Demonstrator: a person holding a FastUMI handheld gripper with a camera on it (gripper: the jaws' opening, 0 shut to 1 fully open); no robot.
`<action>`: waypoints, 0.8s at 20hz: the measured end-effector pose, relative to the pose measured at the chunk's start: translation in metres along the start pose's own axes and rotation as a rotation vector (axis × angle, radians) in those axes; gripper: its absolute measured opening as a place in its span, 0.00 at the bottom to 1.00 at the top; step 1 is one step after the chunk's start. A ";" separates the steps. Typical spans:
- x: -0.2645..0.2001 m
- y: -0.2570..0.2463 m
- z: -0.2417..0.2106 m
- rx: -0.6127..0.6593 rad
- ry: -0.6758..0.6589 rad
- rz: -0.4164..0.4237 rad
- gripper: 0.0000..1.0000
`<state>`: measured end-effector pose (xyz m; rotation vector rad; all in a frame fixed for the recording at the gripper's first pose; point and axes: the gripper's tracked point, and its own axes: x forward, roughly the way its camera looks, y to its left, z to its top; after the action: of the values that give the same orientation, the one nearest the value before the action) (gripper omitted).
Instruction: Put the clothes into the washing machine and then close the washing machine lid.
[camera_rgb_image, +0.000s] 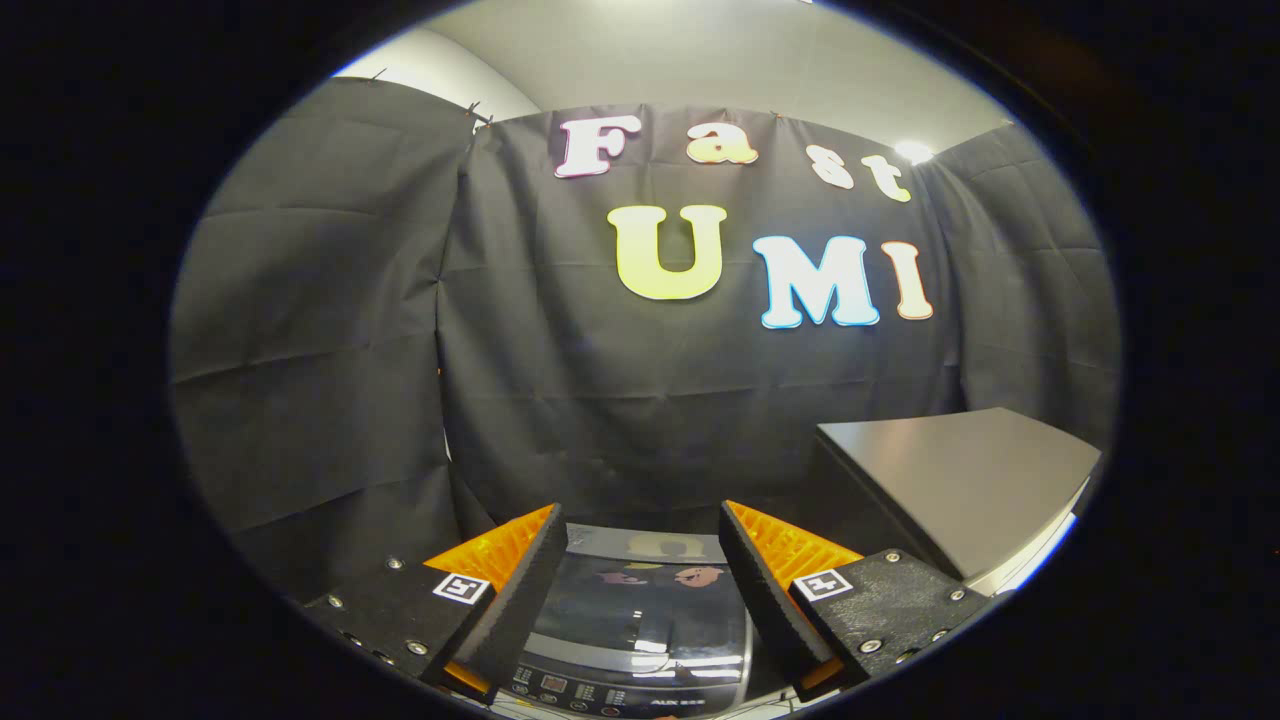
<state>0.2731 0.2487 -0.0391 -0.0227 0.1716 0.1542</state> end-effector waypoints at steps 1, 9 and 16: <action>-0.011 -0.010 0.008 0.000 -0.012 -0.006 0.95; -0.102 -0.097 0.035 -0.038 -0.083 -0.070 0.95; -0.168 -0.159 0.036 -0.054 -0.109 -0.123 0.95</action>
<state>0.1401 0.0677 0.0267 -0.0785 0.0564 0.0370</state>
